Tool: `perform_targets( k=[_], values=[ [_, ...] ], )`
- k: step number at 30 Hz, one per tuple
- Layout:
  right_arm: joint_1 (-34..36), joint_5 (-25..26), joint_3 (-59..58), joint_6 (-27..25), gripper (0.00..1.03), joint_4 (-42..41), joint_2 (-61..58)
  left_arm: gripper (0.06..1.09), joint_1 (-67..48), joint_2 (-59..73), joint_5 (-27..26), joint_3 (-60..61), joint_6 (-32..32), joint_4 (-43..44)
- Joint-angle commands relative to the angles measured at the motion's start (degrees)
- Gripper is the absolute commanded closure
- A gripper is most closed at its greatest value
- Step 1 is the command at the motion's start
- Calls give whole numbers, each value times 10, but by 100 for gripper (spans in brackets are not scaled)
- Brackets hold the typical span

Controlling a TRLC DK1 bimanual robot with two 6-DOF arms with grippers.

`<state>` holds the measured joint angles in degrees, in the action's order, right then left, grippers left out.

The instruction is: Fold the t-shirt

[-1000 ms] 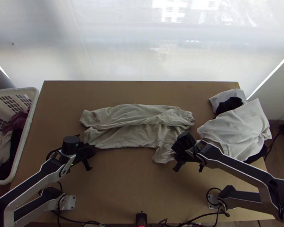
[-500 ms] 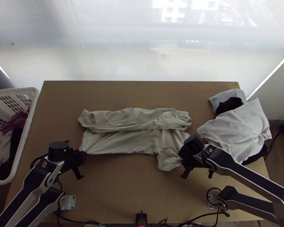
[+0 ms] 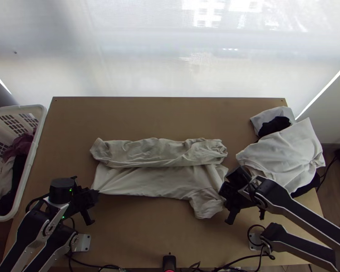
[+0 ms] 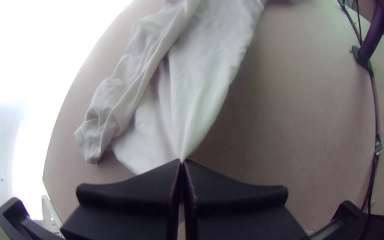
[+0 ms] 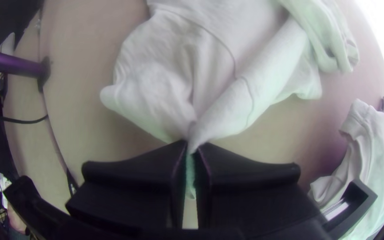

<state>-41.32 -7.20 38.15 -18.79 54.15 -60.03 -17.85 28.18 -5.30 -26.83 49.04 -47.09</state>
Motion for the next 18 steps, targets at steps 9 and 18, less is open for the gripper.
perform_targets(
  k=[9, 18],
  values=[
    [72, -19, 131, -43, 100, 13, -49, 105, 63, 187, -31, -140, -18, 89],
    [146, -28, 204, -63, 100, -28, -131, 105, 124, 334, -57, -236, -32, 169]
  ],
)
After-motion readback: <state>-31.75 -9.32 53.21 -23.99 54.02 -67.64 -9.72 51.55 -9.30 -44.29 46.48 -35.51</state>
